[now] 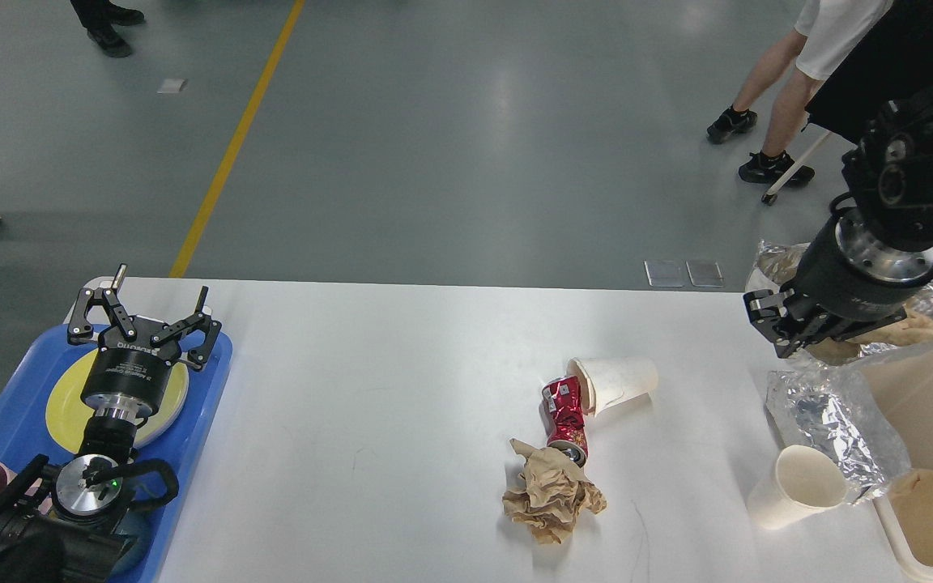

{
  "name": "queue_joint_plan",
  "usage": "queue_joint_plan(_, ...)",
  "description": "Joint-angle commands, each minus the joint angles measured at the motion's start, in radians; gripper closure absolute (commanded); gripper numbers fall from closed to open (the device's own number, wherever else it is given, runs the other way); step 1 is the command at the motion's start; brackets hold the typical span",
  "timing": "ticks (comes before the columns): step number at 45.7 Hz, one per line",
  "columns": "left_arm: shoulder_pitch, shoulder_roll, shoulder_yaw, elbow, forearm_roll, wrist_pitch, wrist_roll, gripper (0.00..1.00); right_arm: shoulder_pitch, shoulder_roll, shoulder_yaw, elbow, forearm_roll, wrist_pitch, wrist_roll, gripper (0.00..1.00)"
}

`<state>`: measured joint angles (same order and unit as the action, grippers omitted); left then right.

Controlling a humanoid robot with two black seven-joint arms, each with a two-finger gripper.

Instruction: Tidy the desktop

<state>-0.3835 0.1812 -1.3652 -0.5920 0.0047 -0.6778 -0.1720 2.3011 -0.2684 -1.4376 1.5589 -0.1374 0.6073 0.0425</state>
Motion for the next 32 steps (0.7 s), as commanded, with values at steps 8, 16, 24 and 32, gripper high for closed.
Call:
queue_joint_plan(8,0.002,0.001,0.0,0.001,0.0,0.0,-0.001,0.03,-0.003,-0.054,-0.162,-0.042,0.059,-0.024,0.037,1.0)
queue_joint_plan(16,0.002,0.001,0.0,0.001,0.0,0.0,-0.001,0.03,-0.127,-0.236,-0.179,-0.192,0.041,-0.05,0.03,1.0)
queue_joint_plan(24,0.002,0.0,0.0,0.001,0.0,0.001,-0.001,0.03,-0.377,-0.368,-0.13,-0.471,0.041,-0.058,0.031,1.0)
queue_joint_plan(32,0.002,0.0,0.0,0.001,0.0,0.0,-0.001,0.03,-0.745,-0.456,0.112,-0.762,0.039,-0.084,0.031,1.0)
